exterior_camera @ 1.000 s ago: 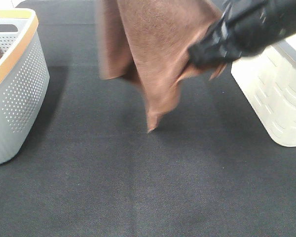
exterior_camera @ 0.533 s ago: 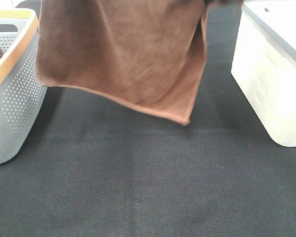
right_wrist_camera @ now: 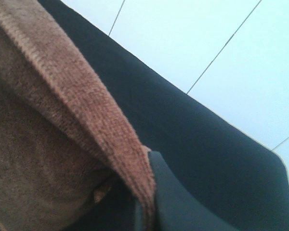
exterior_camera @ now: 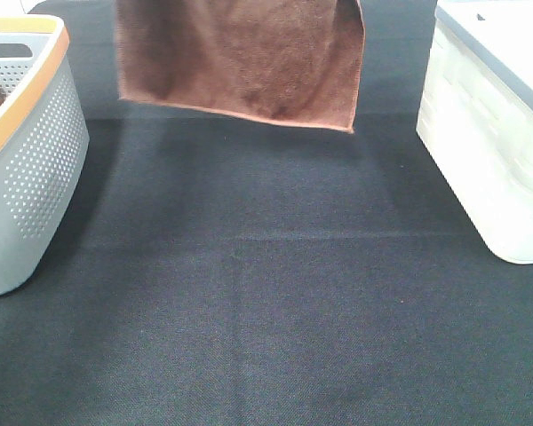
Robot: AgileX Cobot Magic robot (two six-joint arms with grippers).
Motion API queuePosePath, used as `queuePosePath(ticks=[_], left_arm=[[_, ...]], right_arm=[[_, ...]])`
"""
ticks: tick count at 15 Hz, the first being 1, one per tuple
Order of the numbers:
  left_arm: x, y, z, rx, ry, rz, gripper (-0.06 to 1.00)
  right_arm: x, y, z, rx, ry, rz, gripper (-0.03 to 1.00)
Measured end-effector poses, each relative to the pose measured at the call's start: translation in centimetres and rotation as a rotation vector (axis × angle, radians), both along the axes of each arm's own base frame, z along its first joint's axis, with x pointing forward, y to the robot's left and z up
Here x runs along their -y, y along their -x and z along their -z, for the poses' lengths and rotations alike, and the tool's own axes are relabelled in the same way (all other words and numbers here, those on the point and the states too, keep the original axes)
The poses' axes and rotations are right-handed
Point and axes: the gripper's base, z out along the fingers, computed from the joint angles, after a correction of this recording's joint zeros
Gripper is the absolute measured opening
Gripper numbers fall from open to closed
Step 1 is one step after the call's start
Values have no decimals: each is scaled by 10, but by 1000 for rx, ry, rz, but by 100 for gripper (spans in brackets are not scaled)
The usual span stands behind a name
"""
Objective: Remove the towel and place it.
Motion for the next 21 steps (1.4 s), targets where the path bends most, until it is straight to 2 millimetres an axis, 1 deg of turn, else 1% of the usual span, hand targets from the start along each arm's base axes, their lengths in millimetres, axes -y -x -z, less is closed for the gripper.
queuePosePath(ticks=[1, 2, 3, 4, 5, 7, 9, 11, 13, 15, 16, 17, 19, 21], left_arm=[[2, -14, 28, -54, 7, -8, 1], [3, -19, 48, -136, -5, -41, 1], [8, -17, 63, -231, -6, -75, 1], [16, -11, 72, -322, -22, -89, 1], [23, -4, 78, -398, -48, -79, 1], [36, 13, 90, -574, -133, -27, 1], [38, 31, 103, -805, -154, 2, 1], [35, 48, 111, -1011, -193, 1, 1], [31, 55, 114, -1100, -220, -7, 1], [30, 61, 123, -1161, -217, 2, 1], [34, 74, 140, -1232, -249, 32, 1], [34, 74, 140, -1232, -249, 32, 1], [40, 95, 165, -1326, -305, 57, 1], [40, 112, 186, -1409, -337, 62, 1]], right_arm=[[5, -17, 26, -56, -19, 28, 0], [7, -21, 44, -127, -23, 67, 0], [8, -22, 55, -197, -39, 116, 0], [12, -20, 63, -284, -56, 182, 0], [15, -16, 68, -362, -60, 234, 0], [21, -3, 81, -559, -15, 302, 0], [20, 14, 93, -785, 20, 292, 0], [14, 32, 99, -1005, 12, 231, 0], [10, 48, 100, -1183, 7, 172, 0], [8, 58, 99, -1295, -11, 147, 0], [9, 64, 100, -1358, -16, 142, 0], [9, 64, 100, -1358, -16, 142, 0], [12, 78, 114, -1461, -10, 149, 0], [13, 91, 130, -1543, -18, 160, 0]])
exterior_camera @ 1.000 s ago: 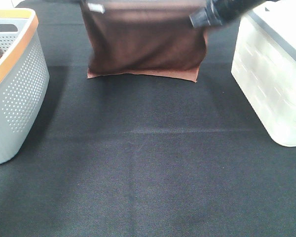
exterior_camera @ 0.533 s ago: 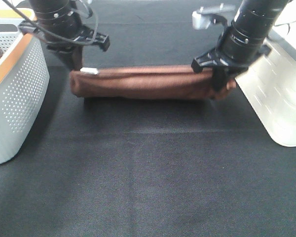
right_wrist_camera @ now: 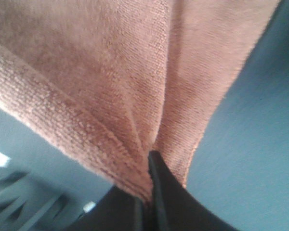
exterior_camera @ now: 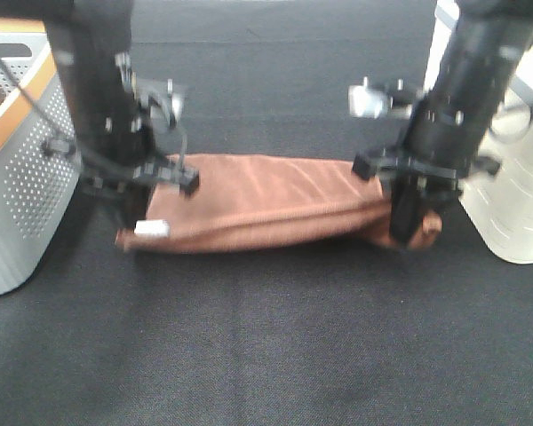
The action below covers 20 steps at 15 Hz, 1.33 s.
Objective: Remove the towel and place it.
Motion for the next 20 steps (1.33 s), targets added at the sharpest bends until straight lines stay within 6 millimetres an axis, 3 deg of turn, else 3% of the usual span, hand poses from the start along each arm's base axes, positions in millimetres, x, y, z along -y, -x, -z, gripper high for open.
queuePosePath(ticks=[3, 5, 7, 9, 15, 17, 20], left_arm=[[-4, 15, 17, -77, -10, -12, 1], [-9, 21, 25, -103, -48, -1, 14], [-11, 21, 25, -104, -59, 14, 45], [-8, 22, 25, -118, -31, 30, 65], [-7, 24, 25, -128, -14, 58, 69], [-6, 25, 20, -124, 7, 50, 69], [-9, 32, -24, -18, 68, 54, 69]], right_arm=[[1, 12, 19, -40, -13, 37, 1], [4, 15, 26, -32, 8, 35, 18], [6, 16, 26, -37, 20, 28, 62], [6, 19, 26, -70, 25, 19, 77], [9, 28, 13, -121, 33, -9, 81], [10, 32, -4, -72, 18, -11, 81], [14, 43, -44, 54, -21, -11, 81]])
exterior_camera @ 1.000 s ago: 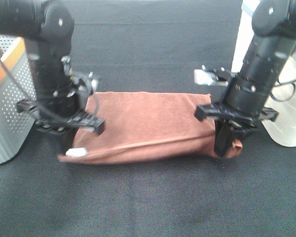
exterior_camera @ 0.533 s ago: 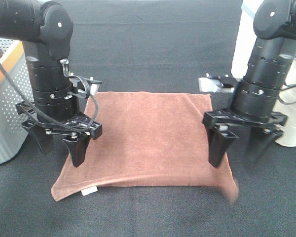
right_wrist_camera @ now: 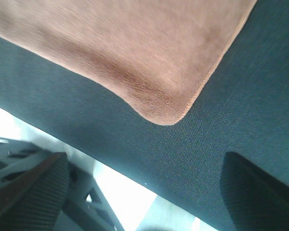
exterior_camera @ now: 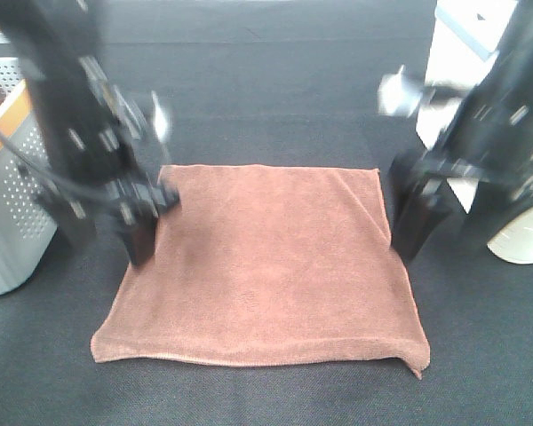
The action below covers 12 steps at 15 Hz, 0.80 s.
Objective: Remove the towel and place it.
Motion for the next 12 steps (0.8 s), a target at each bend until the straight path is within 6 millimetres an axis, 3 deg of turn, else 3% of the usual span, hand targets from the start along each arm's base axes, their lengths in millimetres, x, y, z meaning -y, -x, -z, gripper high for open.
queuePosePath(ticks=[1, 2, 6, 7, 8, 10, 12], left_arm=[[-3, 4, -17, 46, 21, 11, 69], [-9, 13, -48, 132, 51, 35, 69], [-32, 47, -125, 368, 116, 55, 69], [-32, 47, -125, 368, 116, 55, 69], [-43, 64, -152, 451, 149, 53, 69], [-59, 95, -172, 524, 186, 51, 69], [-74, 121, -164, 518, 183, 51, 69]], right_arm=[[2, 7, -18, 60, -19, 0, 81], [4, 13, -31, 101, -33, 0, 81], [16, 45, -83, 294, -78, -5, 81], [16, 45, -83, 294, -78, -5, 81], [22, 60, -101, 373, -84, -9, 81], [32, 87, -128, 492, -113, -8, 81], [40, 109, -142, 573, -127, -8, 81]])
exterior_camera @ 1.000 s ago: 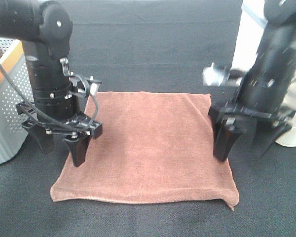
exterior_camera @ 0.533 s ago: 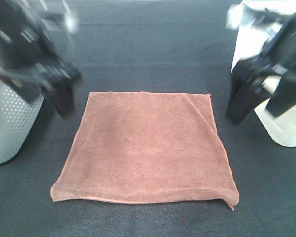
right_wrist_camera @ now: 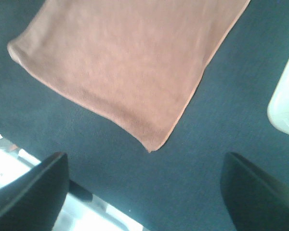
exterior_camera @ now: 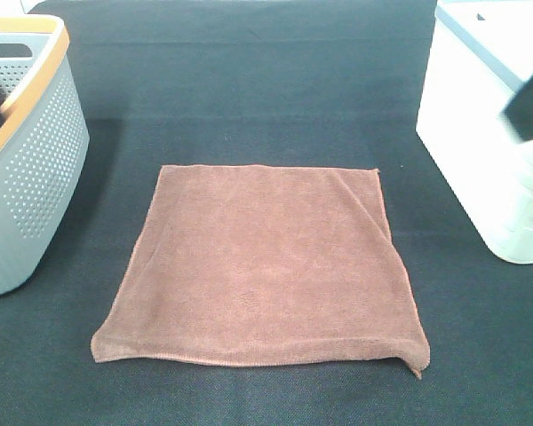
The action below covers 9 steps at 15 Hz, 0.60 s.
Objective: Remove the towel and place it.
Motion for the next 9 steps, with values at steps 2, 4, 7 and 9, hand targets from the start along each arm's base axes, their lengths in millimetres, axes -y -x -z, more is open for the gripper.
queuePosePath(ticks=[2, 4, 7, 9], left_arm=[[-16, 29, 22, -34, -19, 0, 69], [-36, 68, 52, -77, -20, -19, 69], [-50, 96, 74, -91, 2, -34, 69], [-67, 127, 93, -34, 20, -10, 69]], right_arm=[[8, 24, 4, 24, -7, 0, 81], [19, 59, 39, -21, 12, 1, 81], [30, 89, 71, -42, 30, 3, 81], [41, 119, 103, -19, 37, 6, 81]])
